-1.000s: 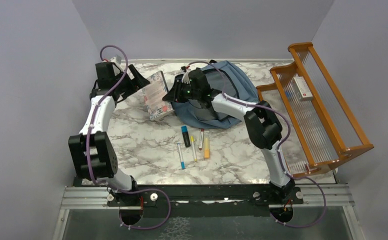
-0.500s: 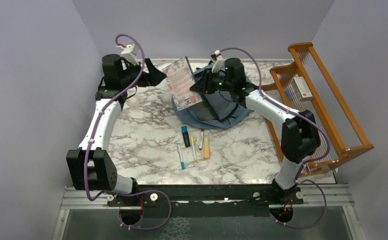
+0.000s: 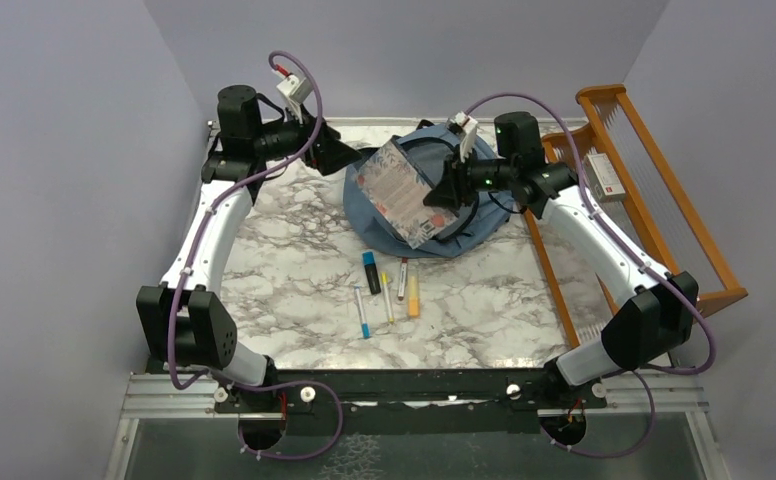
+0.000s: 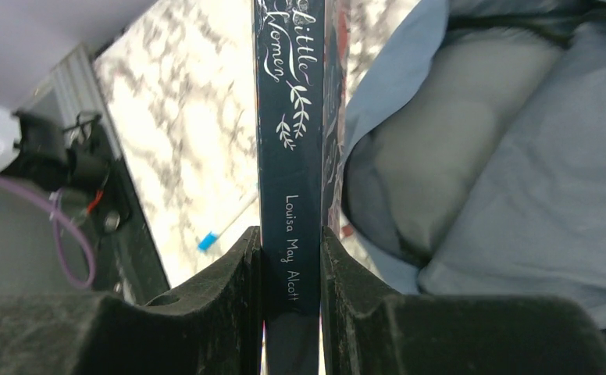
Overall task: Pack the student bag
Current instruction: Pick up the book from the center of the board.
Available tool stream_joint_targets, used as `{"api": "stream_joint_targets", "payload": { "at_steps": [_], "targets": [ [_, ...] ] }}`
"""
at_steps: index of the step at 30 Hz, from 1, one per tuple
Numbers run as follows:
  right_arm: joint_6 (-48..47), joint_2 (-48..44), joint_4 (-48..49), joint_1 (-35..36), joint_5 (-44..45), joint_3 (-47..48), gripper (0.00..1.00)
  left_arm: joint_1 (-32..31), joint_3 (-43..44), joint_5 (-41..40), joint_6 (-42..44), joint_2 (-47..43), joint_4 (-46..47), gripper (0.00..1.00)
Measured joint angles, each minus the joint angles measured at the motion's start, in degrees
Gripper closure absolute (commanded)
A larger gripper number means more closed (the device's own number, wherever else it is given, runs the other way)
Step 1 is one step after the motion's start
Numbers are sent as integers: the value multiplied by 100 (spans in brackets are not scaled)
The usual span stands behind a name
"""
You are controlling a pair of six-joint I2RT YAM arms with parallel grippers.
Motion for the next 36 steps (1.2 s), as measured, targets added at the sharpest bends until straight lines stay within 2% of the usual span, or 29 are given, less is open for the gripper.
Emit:
{"api": "stream_joint_targets", "payload": {
  "at_steps": [5,11,19,27,36],
  "targets": [
    [-603,-48,-769,9,-636,2,100,-203,-13,243,625,-31,-247,1],
    [-1067,-50,-1113,9,-1303,2,100,-490,-238,721,1093,-302,-391,4],
    [-1261,-168,-1062,9,-1845,-83,99,-756,-337,953,1298,-428,-544,15],
    [-1849,-175,-1344,9,-2188,61,100,-1032,-748,1058,1327,-533,-785,38],
    [-3187,573,-2828,9,-2262,1235,99,-1154,-1263,1080,1270,-1014,-1010,42]
  ]
}}
